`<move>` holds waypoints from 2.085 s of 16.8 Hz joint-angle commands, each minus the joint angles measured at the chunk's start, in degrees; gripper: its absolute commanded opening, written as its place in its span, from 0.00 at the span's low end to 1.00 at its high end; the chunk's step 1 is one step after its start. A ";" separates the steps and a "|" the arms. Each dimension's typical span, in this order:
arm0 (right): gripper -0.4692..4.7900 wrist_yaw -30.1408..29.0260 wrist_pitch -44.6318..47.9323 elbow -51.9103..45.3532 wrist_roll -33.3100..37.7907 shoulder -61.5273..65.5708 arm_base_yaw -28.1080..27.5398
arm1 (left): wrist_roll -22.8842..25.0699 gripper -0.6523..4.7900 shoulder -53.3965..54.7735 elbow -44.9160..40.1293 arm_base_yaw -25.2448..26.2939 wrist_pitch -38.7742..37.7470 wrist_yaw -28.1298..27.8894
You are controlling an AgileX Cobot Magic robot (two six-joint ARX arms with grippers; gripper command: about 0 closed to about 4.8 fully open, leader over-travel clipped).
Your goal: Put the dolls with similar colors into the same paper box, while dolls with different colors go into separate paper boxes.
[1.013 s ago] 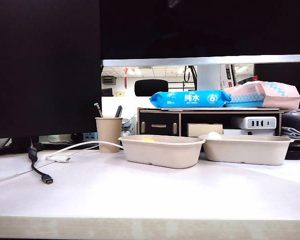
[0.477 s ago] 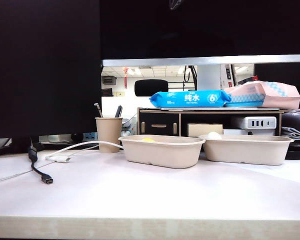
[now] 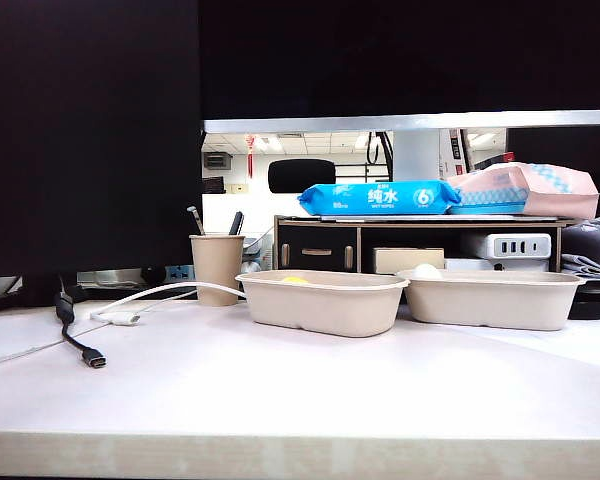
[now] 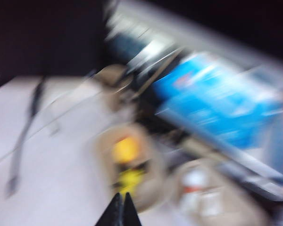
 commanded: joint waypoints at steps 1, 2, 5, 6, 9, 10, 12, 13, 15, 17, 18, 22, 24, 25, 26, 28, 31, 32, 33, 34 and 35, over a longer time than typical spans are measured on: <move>0.09 0.44 0.44 0.33 -0.31 -9.55 -7.89 | 0.07 0.11 0.00 0.04 0.04 0.31 0.22; 0.09 0.52 -0.04 0.28 0.90 -12.22 -11.39 | 0.07 0.11 0.00 0.04 0.04 0.28 0.22; 0.09 0.52 1.01 -4.04 1.62 -19.98 -26.23 | 0.07 0.11 0.00 0.04 0.04 0.31 0.22; 0.09 0.28 3.82 -8.22 2.05 -22.73 -31.47 | 0.07 0.11 0.00 0.04 0.04 0.31 0.22; 0.09 -8.85 13.14 -25.64 4.68 -32.59 -43.06 | 0.07 0.11 0.00 0.04 0.07 0.31 0.22; 0.09 -11.08 17.07 -32.06 6.27 -36.30 -45.11 | 0.07 0.11 0.02 0.04 0.07 0.28 0.24; 0.09 -19.34 27.32 -46.97 12.09 -45.46 -49.53 | 0.07 0.11 0.00 0.04 0.07 0.28 0.24; 0.09 -23.52 30.53 -52.68 13.81 -49.33 -51.39 | 0.07 0.11 0.00 0.04 0.07 0.28 0.20; 0.09 -25.66 33.07 -59.91 13.88 -53.57 -53.02 | 0.07 0.11 0.00 0.04 0.07 0.28 0.22; 0.09 -25.86 33.94 -66.20 13.88 -57.53 -53.88 | 0.07 0.11 0.00 0.04 0.07 0.28 0.22; 0.09 -25.86 34.38 -67.52 13.86 -58.36 -54.01 | 0.07 0.11 0.00 0.04 0.07 0.28 0.22; 0.09 -19.98 41.64 -78.34 13.57 -64.17 -54.36 | 0.07 0.11 0.00 0.04 0.07 0.28 0.22; 0.09 -14.86 43.12 -82.27 13.55 -66.23 -54.34 | 0.07 0.11 0.00 0.04 0.07 0.28 0.22; 0.09 -13.07 42.25 -83.58 13.05 -67.52 -54.29 | 0.07 0.11 0.02 0.04 0.07 0.28 0.22; 0.09 -12.28 41.09 -83.58 11.13 -67.78 -54.16 | 0.07 0.11 0.02 0.04 0.07 0.31 0.22; 0.09 -12.44 41.64 -83.58 5.09 -67.82 -53.77 | 0.07 0.11 0.00 0.04 0.07 0.28 0.22; 0.09 -12.55 42.95 -83.58 -2.12 -67.82 -52.02 | 0.07 0.11 0.02 0.04 0.07 0.28 0.20; 0.09 -12.57 42.95 -83.58 -2.08 -67.82 -51.52 | 0.07 0.11 0.02 0.04 0.07 0.26 0.24; 0.09 -12.59 42.93 -83.58 -1.97 -67.82 -51.10 | 0.07 0.11 0.02 0.04 0.07 0.26 0.24; 0.09 -12.59 42.95 -83.58 -1.75 -67.82 -50.23 | 0.07 0.11 0.02 0.04 0.07 0.28 0.22; 0.09 -12.59 42.95 -83.58 -1.64 -67.82 -48.83 | 0.07 0.11 0.02 0.04 0.07 0.28 0.24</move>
